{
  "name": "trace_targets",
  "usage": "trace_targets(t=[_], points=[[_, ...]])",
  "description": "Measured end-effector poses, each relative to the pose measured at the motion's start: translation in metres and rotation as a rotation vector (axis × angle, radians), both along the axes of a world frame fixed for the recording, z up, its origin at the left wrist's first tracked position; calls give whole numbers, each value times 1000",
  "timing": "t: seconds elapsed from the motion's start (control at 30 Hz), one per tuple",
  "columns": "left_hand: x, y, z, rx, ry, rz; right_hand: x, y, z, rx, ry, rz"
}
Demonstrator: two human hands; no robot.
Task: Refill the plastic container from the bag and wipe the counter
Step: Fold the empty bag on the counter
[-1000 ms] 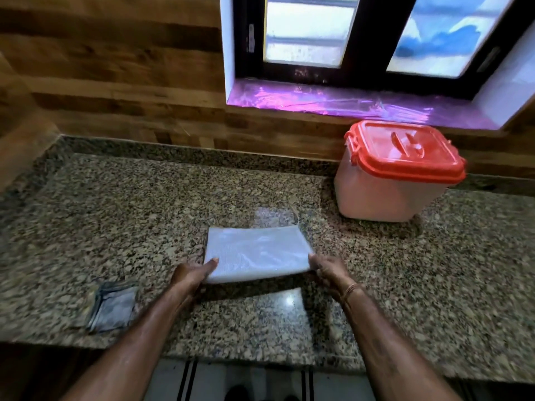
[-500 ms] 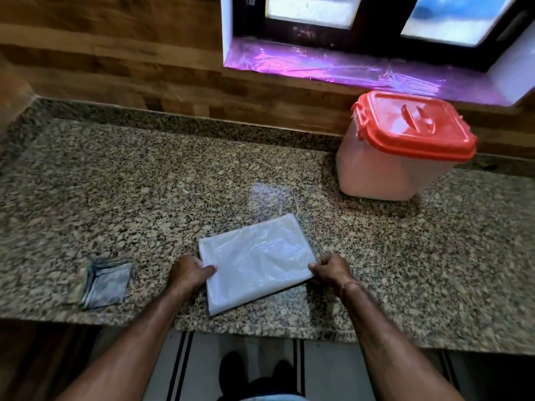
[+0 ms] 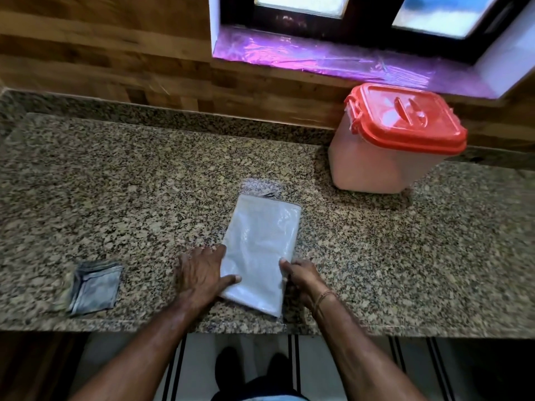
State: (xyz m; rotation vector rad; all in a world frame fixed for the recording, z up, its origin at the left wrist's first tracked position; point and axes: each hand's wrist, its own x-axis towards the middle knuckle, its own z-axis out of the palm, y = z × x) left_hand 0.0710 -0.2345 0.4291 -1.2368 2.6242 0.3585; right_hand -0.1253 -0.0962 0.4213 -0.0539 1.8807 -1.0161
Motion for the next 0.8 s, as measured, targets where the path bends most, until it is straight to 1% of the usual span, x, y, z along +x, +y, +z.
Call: trace_targets(t=[0.07, 0.1, 0.13, 0.2, 0.27, 0.3, 0.4, 0.47, 0.57, 0.63, 0.73, 0.8], points=[[-1, 5, 0, 7, -19, -32, -5, -4, 2, 10, -27, -52], [-1, 8, -1, 55, 14, -18, -8, -6, 4, 13, -44, -54], [0, 9, -3, 130, 91, 35, -9, -7, 6, 9, -47, -62], [2, 6, -8, 265, 270, 243, -11, -8, 12, -21, -81, -70], [-1, -3, -9, 351, 344, 411, -10, -8, 17, -65, -125, -77], [-4, -9, -7, 437, 380, 484, -9, -8, 21, -84, -156, -77], [-13, -23, -2, 798, 556, 706, -4, -5, 27, -162, -259, -104], [-11, -30, -4, 995, 564, 818, -1, -2, 32, -193, -297, -116], [-6, -32, -13, 1193, 531, 883, -2, 1, 38, -233, -356, -152], [-5, -28, -14, 1279, 575, 921, -3, 2, 40, -226, -342, -159], [-8, -26, -5, 1294, 647, 905, -8, 3, 44, -211, -310, -141], [-12, -30, 4, 1287, 720, 896, -11, 1, 48, -243, -281, -142]])
